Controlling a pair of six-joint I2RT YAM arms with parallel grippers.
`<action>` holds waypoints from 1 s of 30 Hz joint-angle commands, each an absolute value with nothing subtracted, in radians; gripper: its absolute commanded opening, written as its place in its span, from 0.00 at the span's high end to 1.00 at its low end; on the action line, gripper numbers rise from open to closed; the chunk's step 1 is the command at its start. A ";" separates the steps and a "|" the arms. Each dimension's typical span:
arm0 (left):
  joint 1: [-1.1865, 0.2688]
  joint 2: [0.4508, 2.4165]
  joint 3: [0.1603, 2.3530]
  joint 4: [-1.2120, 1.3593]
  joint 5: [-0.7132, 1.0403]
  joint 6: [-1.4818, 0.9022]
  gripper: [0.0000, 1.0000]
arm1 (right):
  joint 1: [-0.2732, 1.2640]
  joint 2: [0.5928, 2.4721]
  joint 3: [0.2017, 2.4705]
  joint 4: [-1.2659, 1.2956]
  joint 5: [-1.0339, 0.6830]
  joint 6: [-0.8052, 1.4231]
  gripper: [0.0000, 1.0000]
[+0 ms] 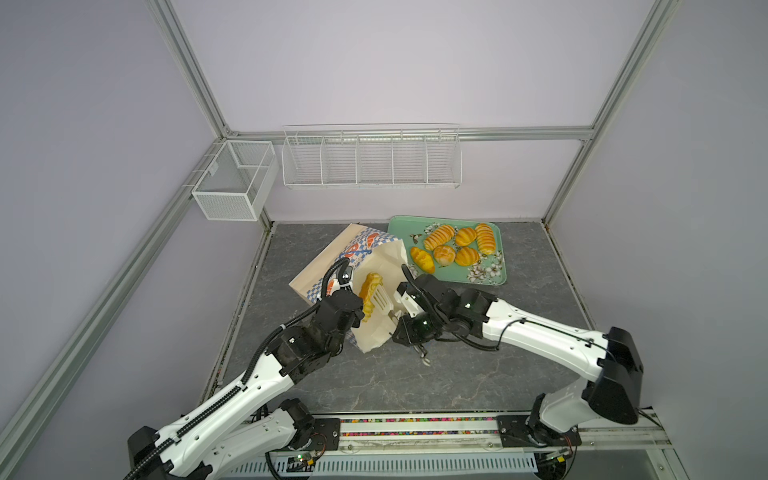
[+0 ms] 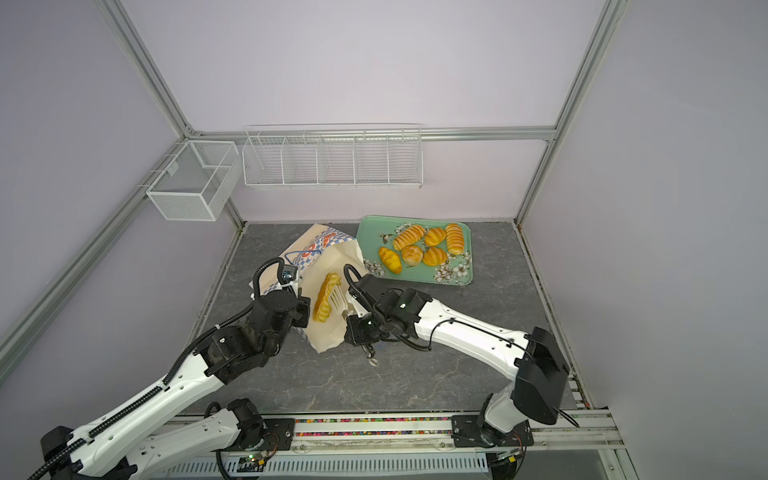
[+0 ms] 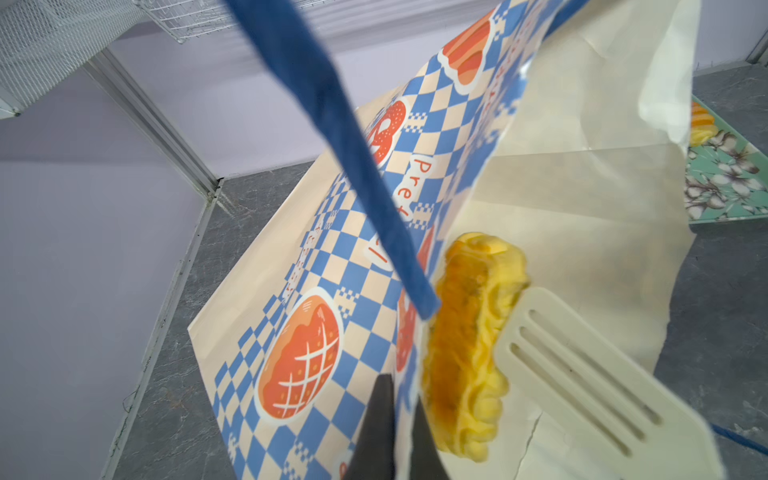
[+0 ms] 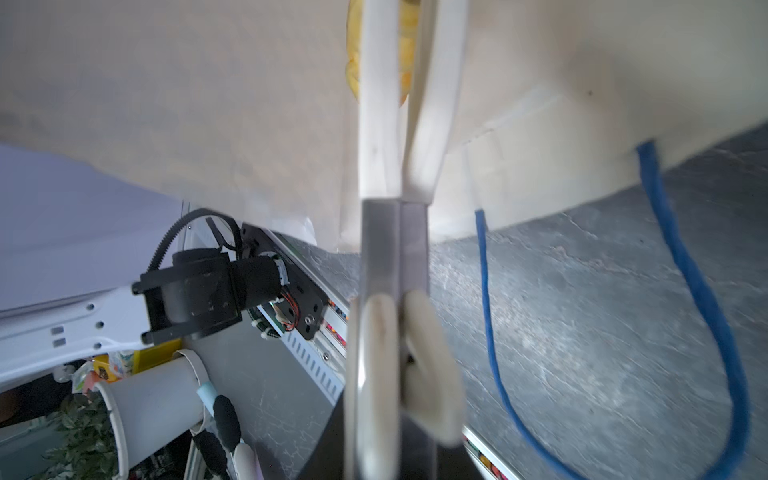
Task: Take the fake bread out of the paper bag
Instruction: 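Grip the ridged yellow bread with the right tongs and lift it out, then carry the ridged bread with the right tongs onto the green tray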
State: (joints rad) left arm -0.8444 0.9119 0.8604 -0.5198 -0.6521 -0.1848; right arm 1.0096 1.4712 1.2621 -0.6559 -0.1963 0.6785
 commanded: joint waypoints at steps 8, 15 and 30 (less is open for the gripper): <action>-0.845 0.962 0.943 -0.598 -0.762 -0.230 1.00 | 1.008 1.198 1.210 -0.720 -0.005 0.609 0.93; -0.824 0.982 0.962 -0.663 -0.798 -0.255 1.00 | 0.988 1.078 1.237 -0.774 0.162 0.573 0.93; -0.766 0.883 0.926 -0.719 -0.818 -0.267 1.00 | 0.680 1.283 1.473 -1.052 0.063 0.377 0.93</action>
